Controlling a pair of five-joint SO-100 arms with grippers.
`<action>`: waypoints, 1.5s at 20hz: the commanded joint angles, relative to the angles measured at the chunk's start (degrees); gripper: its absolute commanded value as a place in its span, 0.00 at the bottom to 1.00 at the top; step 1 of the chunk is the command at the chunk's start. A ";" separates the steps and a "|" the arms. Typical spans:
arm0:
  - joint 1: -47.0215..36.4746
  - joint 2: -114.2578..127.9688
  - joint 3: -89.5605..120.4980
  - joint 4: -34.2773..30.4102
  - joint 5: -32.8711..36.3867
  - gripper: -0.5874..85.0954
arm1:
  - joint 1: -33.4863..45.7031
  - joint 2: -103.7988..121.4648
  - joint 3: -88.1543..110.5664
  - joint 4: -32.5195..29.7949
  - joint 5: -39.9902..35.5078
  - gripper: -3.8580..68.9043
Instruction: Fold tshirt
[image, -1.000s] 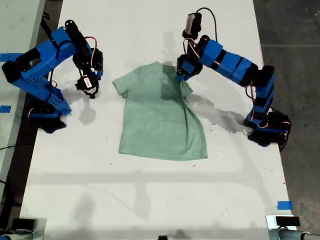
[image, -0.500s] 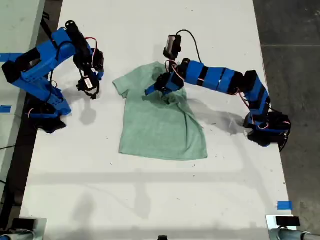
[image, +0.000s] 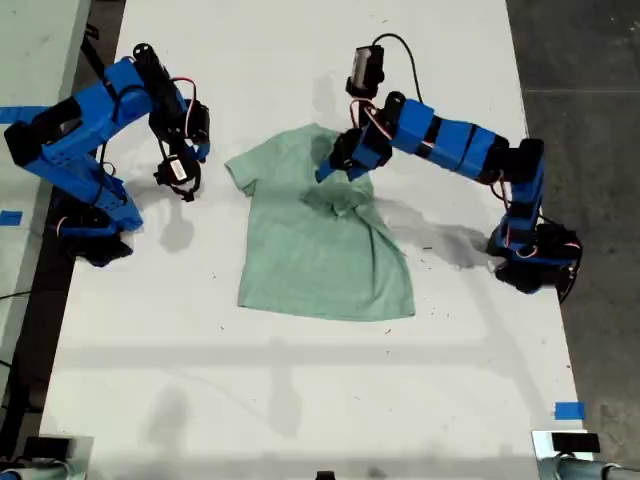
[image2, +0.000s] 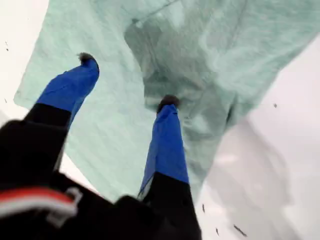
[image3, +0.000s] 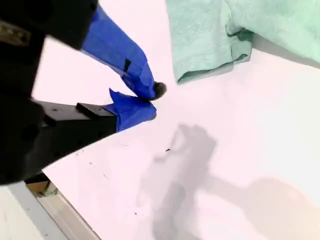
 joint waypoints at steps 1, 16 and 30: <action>0.18 0.18 -1.05 -0.97 -0.09 0.01 | 0.97 11.78 5.19 2.99 -0.26 0.33; -4.57 -5.54 -6.24 -2.55 4.66 0.47 | -2.11 41.66 35.16 1.76 7.29 0.26; -10.90 -35.42 -9.40 -18.46 6.94 0.46 | -7.03 50.10 38.58 3.43 10.99 0.26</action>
